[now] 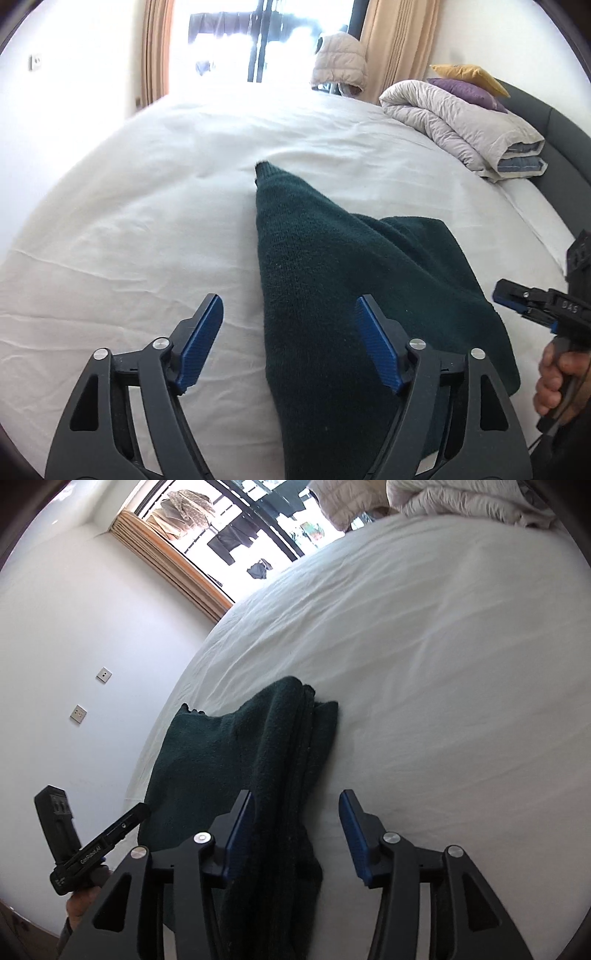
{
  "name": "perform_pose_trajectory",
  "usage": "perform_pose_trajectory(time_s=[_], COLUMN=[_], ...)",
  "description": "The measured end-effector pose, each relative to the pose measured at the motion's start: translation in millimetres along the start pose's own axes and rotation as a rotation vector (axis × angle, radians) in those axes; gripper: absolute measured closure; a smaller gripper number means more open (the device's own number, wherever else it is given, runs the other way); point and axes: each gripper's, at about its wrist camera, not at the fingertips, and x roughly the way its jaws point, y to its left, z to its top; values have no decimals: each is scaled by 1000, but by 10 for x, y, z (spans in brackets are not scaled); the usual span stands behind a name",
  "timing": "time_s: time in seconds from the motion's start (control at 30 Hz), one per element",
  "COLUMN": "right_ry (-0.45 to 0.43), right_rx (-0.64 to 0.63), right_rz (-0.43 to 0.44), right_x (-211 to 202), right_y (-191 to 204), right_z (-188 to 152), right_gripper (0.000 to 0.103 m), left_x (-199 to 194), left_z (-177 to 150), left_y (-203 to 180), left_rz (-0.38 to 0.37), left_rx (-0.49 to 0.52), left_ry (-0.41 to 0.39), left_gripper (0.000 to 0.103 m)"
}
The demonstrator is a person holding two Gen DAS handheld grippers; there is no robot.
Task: Fold small clothes
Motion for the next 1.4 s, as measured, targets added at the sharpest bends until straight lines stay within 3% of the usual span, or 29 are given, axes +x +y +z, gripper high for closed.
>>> perform_pose_trajectory(time_s=[0.1, 0.13, 0.17, 0.3, 0.33, 0.5, 0.7, 0.77, 0.87, 1.13, 1.27, 1.4], right_ry=[-106, -151, -198, -401, -454, -644, -808, -805, -716, -419, -303, -262], right_rx=[-35, -52, -71, -122, -129, -195, -322, -364, -394, -274, -259, -284], right_rz=[-72, -101, -131, -226, -243, -307, -328, -317, -312, -393, -415, -418], right_x=[-427, -585, -724, -1292, -1453, -2084, -2728, -2845, -2832, -2263, -2034, -1924], right_y=[85, 114, 176, 424, 470, 828, 1305, 1422, 1505, 1175, 1056, 1089], right_z=[-219, -325, -412, -615, -625, -642, -695, -707, -689, -808, -893, -974], right_gripper=[32, 29, 27, 1, 0, 0, 0, 0, 0, 0, 0, 0], left_x=[-530, -725, -924, -1659, -1798, -2326, -2692, -2755, -2827, -2525, -2311, -2155], left_z=[-105, -145, -192, -352, -388, -403, -468, -497, -574, -864, -899, -914], left_y=[-127, -123, -152, -315, -365, -531, -601, -611, -630, -638, -584, -561], left_rz=[106, 139, 165, 263, 263, 251, 280, 284, 279, 232, 231, 233], left_rx=[18, 14, 9, 6, 28, 59, 52, 47, 32, 6, -13, -15], left_ry=[-140, -185, -233, -414, -444, -496, -451, -423, -365, -179, -135, -111], left_gripper=[16, 4, 0, 0, 0, 0, 0, 0, 0, 0, 0, 0])
